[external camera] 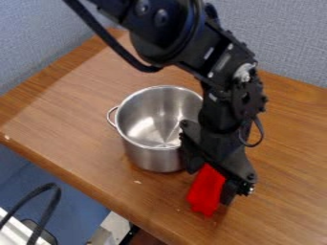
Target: Put the red object in the metal pot
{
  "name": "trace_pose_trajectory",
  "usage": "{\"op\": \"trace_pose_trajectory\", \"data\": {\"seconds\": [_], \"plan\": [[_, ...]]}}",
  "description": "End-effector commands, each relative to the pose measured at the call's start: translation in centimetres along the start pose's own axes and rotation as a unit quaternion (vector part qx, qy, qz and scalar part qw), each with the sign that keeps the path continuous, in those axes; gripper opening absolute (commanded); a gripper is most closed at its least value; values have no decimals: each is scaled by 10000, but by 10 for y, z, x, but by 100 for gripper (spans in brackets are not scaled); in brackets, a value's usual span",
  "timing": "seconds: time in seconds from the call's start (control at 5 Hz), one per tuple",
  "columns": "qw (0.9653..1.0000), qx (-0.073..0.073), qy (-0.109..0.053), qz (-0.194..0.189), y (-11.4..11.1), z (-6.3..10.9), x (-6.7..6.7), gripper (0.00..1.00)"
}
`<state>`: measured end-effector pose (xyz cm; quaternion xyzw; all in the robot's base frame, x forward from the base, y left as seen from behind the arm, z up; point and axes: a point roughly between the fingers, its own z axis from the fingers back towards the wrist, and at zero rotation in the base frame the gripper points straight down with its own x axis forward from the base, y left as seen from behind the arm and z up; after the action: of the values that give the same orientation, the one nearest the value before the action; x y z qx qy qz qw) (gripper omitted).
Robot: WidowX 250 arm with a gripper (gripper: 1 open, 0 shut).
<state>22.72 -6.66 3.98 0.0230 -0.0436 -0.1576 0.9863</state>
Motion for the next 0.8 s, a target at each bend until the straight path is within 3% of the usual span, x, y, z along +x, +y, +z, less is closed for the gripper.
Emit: {"op": "trace_pose_trajectory", "data": {"seconds": [0.0, 0.2, 0.4, 0.6], "plan": [[9999, -7, -90, 131, 13, -8, 11, 100], [9997, -21, -59, 255, 25, -18, 18, 100], [9993, 22, -57, 356, 23, -17, 20, 0], [9982, -36, -47, 592, 22, -14, 22, 0]]}}
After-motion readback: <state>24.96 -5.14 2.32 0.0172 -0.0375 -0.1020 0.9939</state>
